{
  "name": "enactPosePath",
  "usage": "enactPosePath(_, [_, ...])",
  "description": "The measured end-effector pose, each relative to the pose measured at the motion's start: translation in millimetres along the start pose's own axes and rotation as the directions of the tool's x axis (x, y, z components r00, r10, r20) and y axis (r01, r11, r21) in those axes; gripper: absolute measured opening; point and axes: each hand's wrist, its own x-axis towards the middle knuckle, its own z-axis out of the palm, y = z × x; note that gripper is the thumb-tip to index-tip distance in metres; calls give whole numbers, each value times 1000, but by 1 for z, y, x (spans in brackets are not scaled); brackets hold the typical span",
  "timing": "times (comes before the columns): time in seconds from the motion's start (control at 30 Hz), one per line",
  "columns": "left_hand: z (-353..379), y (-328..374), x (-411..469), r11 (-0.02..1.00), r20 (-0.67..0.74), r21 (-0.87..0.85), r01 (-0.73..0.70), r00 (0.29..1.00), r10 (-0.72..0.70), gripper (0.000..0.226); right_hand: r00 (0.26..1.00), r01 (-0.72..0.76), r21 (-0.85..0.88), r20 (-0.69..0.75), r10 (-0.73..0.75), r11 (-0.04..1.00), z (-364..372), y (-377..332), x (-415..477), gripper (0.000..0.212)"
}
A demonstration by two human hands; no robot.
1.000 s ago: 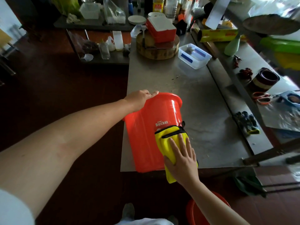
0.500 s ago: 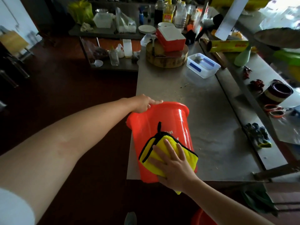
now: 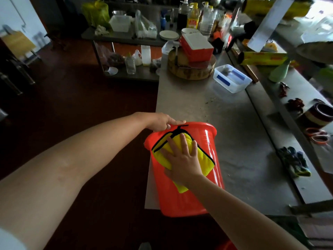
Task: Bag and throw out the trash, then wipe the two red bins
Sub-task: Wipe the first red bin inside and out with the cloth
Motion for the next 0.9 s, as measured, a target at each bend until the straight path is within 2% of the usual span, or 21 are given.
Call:
enactPosePath(0.23, [6, -4, -2, 999, -3, -47, -26, 1000, 26, 60, 999, -23, 8, -24, 23, 1000, 5, -6, -12, 77])
enactPosePath(0.67, [13, 4, -8, 999, -36, -32, -12, 999, 11, 58, 991, 50, 40, -127, -44, 998, 52, -23, -141, 78])
enactPosePath(0.77, [16, 5, -8, 1000, -65, -21, -18, 998, 16, 57, 990, 31, 67, -142, -21, 997, 53, -21, -139, 78])
enactPosePath(0.9, [20, 3, -8, 999, -85, -22, -26, 996, 24, 58, 990, -67, 134, -114, 82, 989, 40, -10, -107, 81])
